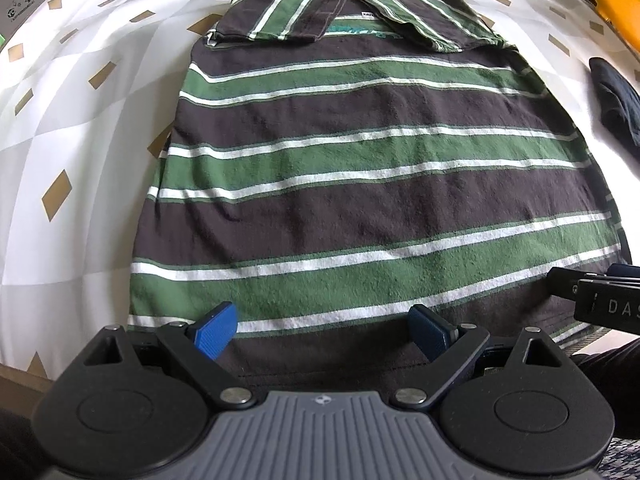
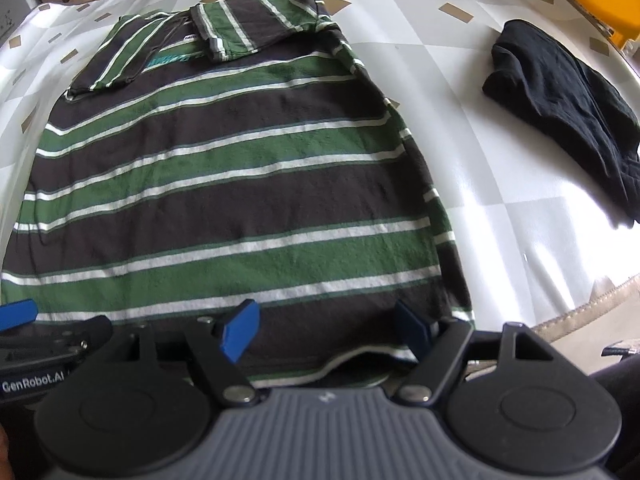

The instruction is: Fold clothes

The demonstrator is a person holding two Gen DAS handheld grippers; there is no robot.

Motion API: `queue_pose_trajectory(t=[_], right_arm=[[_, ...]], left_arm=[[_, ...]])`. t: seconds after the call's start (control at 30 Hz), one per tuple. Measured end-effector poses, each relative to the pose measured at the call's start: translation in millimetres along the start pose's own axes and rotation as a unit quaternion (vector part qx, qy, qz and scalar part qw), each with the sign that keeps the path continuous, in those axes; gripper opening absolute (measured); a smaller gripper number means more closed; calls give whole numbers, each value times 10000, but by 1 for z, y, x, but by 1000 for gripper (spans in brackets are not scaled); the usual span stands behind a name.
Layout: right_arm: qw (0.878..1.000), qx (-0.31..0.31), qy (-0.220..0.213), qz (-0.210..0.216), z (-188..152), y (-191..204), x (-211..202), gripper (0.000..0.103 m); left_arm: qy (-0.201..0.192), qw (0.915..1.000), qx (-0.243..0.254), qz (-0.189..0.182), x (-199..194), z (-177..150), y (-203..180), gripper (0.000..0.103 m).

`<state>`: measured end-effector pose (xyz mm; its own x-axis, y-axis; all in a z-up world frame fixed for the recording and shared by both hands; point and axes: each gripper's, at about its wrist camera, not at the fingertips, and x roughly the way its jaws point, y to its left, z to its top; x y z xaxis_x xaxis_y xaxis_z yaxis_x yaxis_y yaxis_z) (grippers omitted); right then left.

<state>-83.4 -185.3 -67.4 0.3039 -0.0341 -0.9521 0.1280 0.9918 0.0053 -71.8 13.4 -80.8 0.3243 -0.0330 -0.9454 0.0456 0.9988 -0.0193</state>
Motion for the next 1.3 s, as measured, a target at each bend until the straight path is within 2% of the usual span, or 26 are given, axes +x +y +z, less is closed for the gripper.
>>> queue_pose_trajectory(t=[0.2, 0.5, 0.63, 0.83, 1.0, 1.17, 1.3], right_arm=[[10000, -15, 21, -67, -2, -1, 0, 73], [9972, 727, -86, 134, -2, -31, -11, 73], [9906, 1304, -170, 382, -5, -56, -10, 73], [9745, 2104, -314, 719, -9, -89, -8, 73], [9769, 1977, -558, 579, -11, -85, -5, 74], [9825, 1701, -614, 442, -12, -77, -5, 75], [9860, 1401, -619, 658, -11, -66, -3, 71]], left_arm=[[49, 10000, 14, 7, -1, -1, 0, 94], [66, 10000, 17, 14, -2, -3, 1, 94], [-30, 10000, -7, 40, -6, -1, 2, 93], [-173, 9997, -158, -14, -12, 2, 5, 93], [-122, 9993, -363, -27, -10, 3, 12, 93], [-24, 9983, -578, -57, -7, 4, 19, 93], [74, 9982, -595, -3, -4, 4, 19, 93]])
